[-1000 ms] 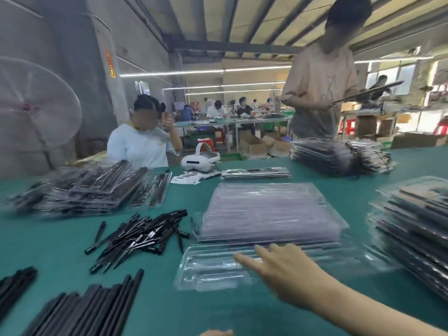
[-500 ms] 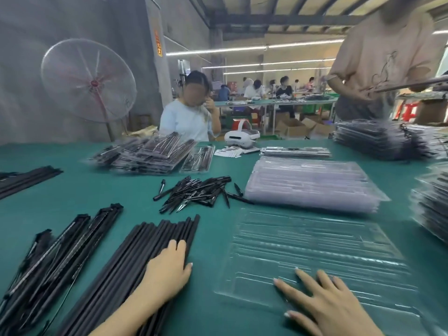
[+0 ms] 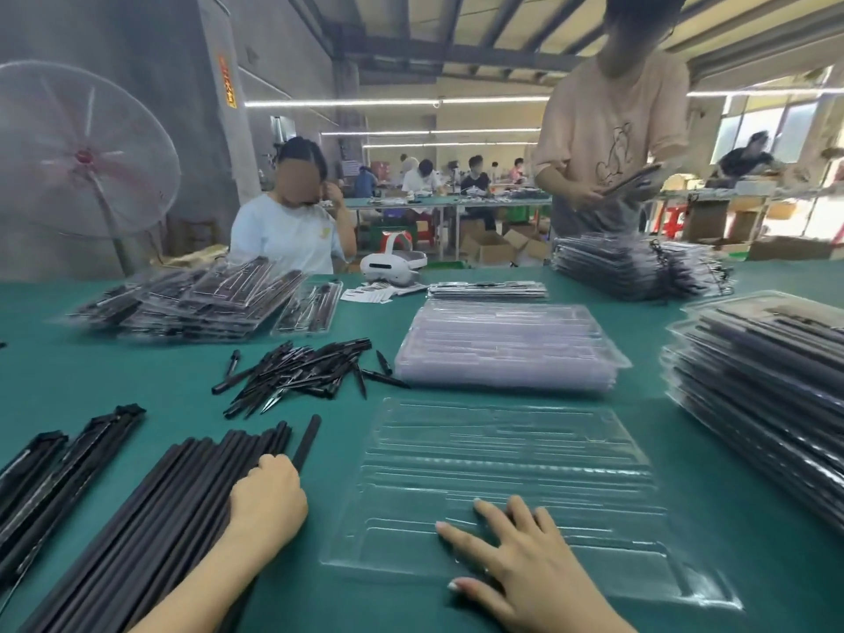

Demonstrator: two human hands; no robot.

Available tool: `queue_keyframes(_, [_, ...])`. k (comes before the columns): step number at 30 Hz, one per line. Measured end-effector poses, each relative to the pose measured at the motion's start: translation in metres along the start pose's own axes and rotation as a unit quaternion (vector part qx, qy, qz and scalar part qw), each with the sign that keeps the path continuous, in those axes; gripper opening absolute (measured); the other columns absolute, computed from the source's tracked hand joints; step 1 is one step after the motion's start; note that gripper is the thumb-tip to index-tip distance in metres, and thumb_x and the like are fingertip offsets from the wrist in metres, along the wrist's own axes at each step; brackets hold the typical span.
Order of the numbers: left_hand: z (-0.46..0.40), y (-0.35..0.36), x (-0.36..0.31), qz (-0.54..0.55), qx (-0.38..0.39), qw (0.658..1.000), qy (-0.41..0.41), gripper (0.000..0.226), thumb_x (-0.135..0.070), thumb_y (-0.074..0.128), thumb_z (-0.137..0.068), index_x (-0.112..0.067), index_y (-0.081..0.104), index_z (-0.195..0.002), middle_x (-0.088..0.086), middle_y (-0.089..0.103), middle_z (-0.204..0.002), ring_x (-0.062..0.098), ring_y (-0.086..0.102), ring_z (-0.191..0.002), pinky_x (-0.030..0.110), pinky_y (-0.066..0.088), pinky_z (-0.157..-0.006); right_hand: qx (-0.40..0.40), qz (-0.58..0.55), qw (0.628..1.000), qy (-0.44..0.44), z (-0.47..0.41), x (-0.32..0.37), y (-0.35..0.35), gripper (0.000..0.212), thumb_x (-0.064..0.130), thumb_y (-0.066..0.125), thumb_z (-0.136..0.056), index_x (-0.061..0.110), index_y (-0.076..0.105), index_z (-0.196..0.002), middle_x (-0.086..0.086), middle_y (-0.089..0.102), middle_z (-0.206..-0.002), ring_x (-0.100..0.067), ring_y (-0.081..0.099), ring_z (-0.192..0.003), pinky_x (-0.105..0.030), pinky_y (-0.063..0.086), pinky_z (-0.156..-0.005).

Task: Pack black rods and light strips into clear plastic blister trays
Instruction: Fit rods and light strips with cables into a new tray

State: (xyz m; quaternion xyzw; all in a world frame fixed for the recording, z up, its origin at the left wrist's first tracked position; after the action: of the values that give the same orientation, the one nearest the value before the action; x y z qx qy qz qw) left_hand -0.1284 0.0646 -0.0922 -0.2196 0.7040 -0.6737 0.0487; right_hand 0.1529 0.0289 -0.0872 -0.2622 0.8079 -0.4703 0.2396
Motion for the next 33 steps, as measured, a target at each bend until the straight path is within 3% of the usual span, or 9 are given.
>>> queue_keyframes(7, [-0.012,-0.019,0.015,0.181,0.063,0.981,-0.004,0.033,-0.031,0.037,-0.096,-0.014,0.036,-0.067,-0.003,0.047,-0.070,0.016,0.047,-0.064,0.025,0.032,-0.055,0.027,-0.003,1.000,0.006,0.000,-0.003,0.008,0.063,0.062,0.004,-0.095,0.053,0.064,-0.112,0.006,0.074,-0.097,-0.014,0.068,-0.072,-0.021,0.052,-0.065])
queue_keyframes(11, [-0.011,-0.044,-0.009,0.523,0.174,0.834,-0.001,0.030,-0.022,0.043,-0.095,-0.013,0.038,-0.067,-0.003,0.040,-0.044,0.014,0.030,-0.035,0.018,0.018,-0.042,0.054,-0.025,0.998,0.027,-0.009,-0.011,0.000,0.062,0.068,0.000,-0.091,0.061,0.057,-0.114,0.014,0.071,-0.099,-0.010,0.062,-0.076,-0.021,0.044,-0.073])
queue_keyframes(13, [-0.002,-0.060,-0.031,0.608,0.200,0.768,0.016,0.031,-0.023,0.046,-0.095,-0.013,0.043,-0.066,-0.004,0.042,-0.040,0.012,0.027,-0.029,0.012,0.016,-0.039,0.089,-0.119,0.988,0.052,-0.022,-0.026,-0.009,0.058,0.073,-0.003,-0.084,0.070,0.037,-0.125,0.015,0.065,-0.110,-0.009,0.049,-0.089,-0.025,0.036,-0.084])
queue_keyframes(15, [0.004,-0.070,-0.054,0.673,0.208,0.709,0.036,0.028,-0.026,0.048,-0.097,-0.009,0.048,-0.074,-0.002,0.051,-0.044,0.009,0.032,-0.029,0.010,0.018,-0.034,0.134,-0.334,0.925,0.126,-0.033,-0.050,-0.014,0.048,0.070,0.013,-0.081,0.071,0.034,-0.124,0.016,0.065,-0.105,-0.003,0.050,-0.094,-0.023,0.035,-0.088])
queue_keyframes(17, [0.006,-0.074,-0.074,0.728,0.198,0.655,0.031,0.025,-0.027,0.048,-0.098,-0.006,0.051,-0.085,0.002,0.062,-0.054,0.009,0.038,-0.031,0.012,0.021,-0.032,0.091,-0.490,0.845,0.192,-0.040,-0.078,-0.022,0.040,0.059,0.035,-0.085,0.056,0.049,-0.122,0.010,0.072,-0.097,0.003,0.060,-0.084,-0.018,0.042,-0.079])
queue_keyframes(19, [0.006,-0.071,-0.090,0.774,0.177,0.608,-0.002,0.024,-0.027,0.048,-0.099,-0.006,0.050,-0.088,0.005,0.069,-0.062,0.008,0.040,-0.032,0.014,0.026,-0.032,0.148,-0.585,0.773,0.197,-0.038,-0.094,-0.023,0.037,0.050,0.051,-0.089,0.038,0.058,-0.123,0.001,0.074,-0.099,-0.005,0.065,-0.079,-0.019,0.047,-0.071])
queue_keyframes(23, [0.008,-0.058,-0.114,0.831,0.159,0.531,-0.037,0.023,-0.031,0.051,-0.098,-0.010,0.044,-0.091,0.005,0.075,-0.078,0.008,0.049,-0.038,0.015,0.037,-0.036,0.159,-0.587,0.762,0.223,-0.019,-0.128,-0.012,0.033,0.020,0.068,-0.086,0.025,0.064,-0.118,-0.010,0.074,-0.090,-0.015,0.060,-0.063,-0.021,0.047,-0.060])
queue_keyframes(27, [0.007,-0.045,-0.114,0.842,0.139,0.520,-0.039,0.024,-0.031,0.059,-0.092,-0.007,0.058,-0.096,0.003,0.073,-0.081,0.008,0.051,-0.043,0.015,0.038,-0.039,0.021,-0.560,0.776,0.290,-0.005,-0.159,0.000,0.024,0.001,0.064,-0.086,0.019,0.074,-0.098,-0.016,0.069,-0.073,-0.012,0.053,-0.053,-0.017,0.043,-0.051])
queue_keyframes(33, [-0.013,-0.034,-0.055,0.799,-0.019,0.600,-0.041,0.018,-0.026,0.064,-0.087,-0.009,0.060,-0.090,0.000,0.062,-0.071,0.003,0.045,-0.040,0.013,0.034,-0.039,-0.051,-0.452,0.841,0.293,0.008,-0.188,-0.010,0.017,0.009,0.074,-0.077,0.019,0.078,-0.090,0.000,0.074,-0.087,-0.013,0.066,-0.080,-0.023,0.049,-0.075])
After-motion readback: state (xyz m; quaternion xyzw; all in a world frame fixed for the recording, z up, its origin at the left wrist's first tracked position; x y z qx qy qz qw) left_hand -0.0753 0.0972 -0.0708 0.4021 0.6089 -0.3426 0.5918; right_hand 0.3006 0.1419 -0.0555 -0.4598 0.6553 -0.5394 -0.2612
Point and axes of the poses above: each hand's wrist, its own z-axis away from the middle knuckle, its own y-axis out of the palm, x = y × z, the point moved 5 cm from there along -z, towards the middle knuckle
